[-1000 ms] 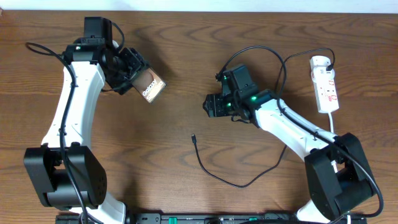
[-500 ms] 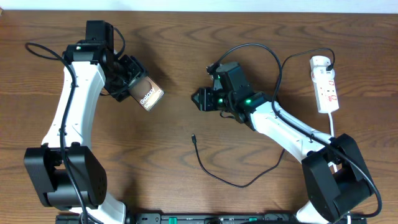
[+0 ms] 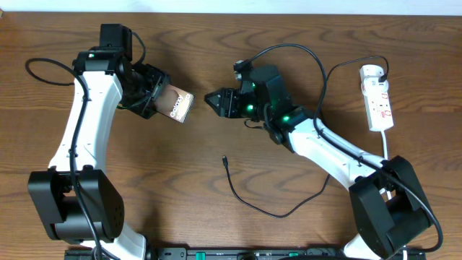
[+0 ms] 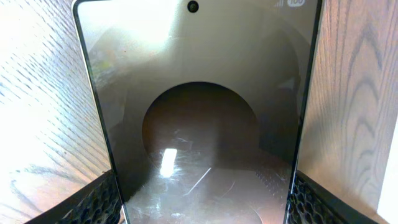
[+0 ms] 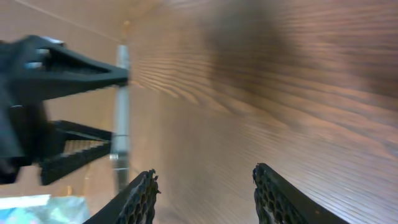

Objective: Plug charger to phone and switch on socket
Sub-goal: 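Grasp the phone's side edge with the right gripper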

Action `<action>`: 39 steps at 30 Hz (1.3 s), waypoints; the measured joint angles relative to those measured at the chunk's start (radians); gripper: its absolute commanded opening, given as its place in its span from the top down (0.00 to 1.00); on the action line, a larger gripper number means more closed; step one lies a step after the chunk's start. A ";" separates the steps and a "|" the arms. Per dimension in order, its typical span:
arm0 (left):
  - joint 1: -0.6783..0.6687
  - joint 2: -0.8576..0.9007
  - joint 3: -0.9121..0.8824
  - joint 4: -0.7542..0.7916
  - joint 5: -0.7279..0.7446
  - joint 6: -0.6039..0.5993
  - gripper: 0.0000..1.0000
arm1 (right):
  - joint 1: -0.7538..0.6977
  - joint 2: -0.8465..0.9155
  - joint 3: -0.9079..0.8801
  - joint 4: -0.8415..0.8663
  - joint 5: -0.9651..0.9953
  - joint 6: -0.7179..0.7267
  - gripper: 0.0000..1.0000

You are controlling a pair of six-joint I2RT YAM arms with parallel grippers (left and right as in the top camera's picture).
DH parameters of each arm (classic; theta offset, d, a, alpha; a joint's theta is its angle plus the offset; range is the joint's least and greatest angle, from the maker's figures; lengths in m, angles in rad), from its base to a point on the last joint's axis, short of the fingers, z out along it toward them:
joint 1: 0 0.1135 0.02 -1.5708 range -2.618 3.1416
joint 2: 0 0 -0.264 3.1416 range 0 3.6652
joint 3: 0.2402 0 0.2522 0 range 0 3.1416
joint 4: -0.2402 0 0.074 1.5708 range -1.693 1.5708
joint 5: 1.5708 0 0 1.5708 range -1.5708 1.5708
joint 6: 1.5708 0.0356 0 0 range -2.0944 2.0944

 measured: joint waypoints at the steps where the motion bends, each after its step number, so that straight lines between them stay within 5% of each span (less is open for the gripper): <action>1: -0.003 0.000 0.000 0.000 0.003 -0.005 0.93 | 0.005 0.000 0.000 0.012 -0.003 0.008 0.49; 20: -0.076 0.000 0.000 0.010 0.063 -0.107 0.93 | 0.053 0.000 0.000 0.040 0.021 0.098 0.54; 39: -0.163 0.000 0.000 0.013 0.100 -0.125 0.93 | 0.112 0.000 0.000 0.028 0.179 0.117 0.74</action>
